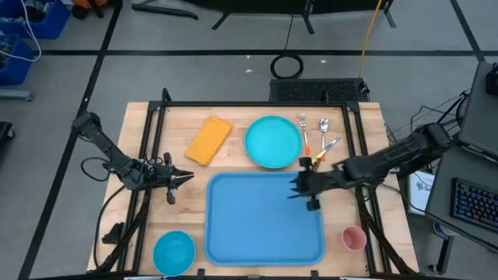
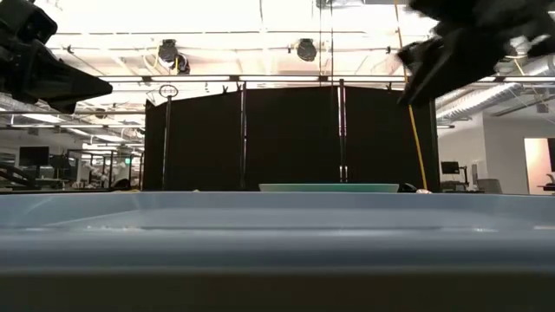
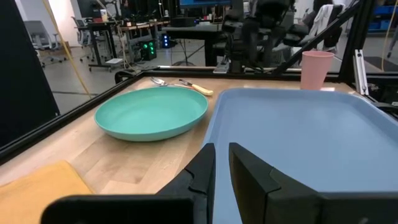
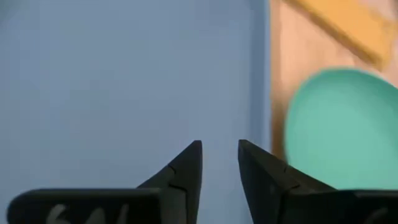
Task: Set up tray
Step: Put the plate on top of the tray
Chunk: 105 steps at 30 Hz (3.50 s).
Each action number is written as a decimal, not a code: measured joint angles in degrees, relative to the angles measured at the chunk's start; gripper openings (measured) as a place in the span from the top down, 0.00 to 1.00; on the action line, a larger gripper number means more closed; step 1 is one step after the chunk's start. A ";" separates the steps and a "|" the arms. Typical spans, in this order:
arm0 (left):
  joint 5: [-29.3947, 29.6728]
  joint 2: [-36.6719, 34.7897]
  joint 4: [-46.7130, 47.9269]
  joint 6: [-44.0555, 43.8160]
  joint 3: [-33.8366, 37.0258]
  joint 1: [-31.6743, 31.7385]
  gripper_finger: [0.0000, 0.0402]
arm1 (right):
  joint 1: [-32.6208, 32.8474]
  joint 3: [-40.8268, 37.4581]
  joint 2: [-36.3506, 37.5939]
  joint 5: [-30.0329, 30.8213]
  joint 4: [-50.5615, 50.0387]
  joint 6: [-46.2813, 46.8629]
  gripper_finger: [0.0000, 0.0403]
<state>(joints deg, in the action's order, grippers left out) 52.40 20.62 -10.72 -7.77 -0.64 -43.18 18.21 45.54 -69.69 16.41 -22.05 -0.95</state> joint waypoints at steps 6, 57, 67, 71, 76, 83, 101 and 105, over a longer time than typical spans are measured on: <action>0.00 0.00 0.02 0.00 0.02 0.02 0.87 | -6.02 5.36 -11.84 -0.07 -5.04 -7.94 0.74; 0.02 0.00 0.02 0.02 0.00 0.02 0.87 | -19.73 5.50 -18.10 -4.70 -4.67 -10.24 0.74; 0.02 0.00 0.02 0.02 0.01 0.01 0.87 | -19.75 5.42 -22.91 -3.09 -3.75 -10.79 0.74; 0.00 0.00 0.02 0.02 0.00 0.02 0.87 | -19.77 5.40 -24.07 -2.05 -0.80 -12.76 0.74; 0.02 0.00 0.02 0.02 0.02 0.02 0.87 | -19.77 5.40 -23.60 -1.41 -0.39 -13.25 0.74; 0.02 -0.01 0.02 0.01 0.02 0.00 0.87 | -19.80 5.42 -23.56 -1.30 -0.48 -13.20 0.84; 0.02 0.00 0.01 0.01 0.02 0.02 0.87 | -18.30 5.42 -23.33 8.11 -0.51 -13.47 1.00; 0.01 -0.02 0.00 0.02 0.02 0.01 0.87 | -16.68 5.42 -21.68 9.28 -0.43 -13.25 1.00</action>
<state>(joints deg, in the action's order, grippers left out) 52.41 20.60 -10.72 -7.75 -0.62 -43.17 1.53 50.96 -91.37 25.69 -22.48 -14.20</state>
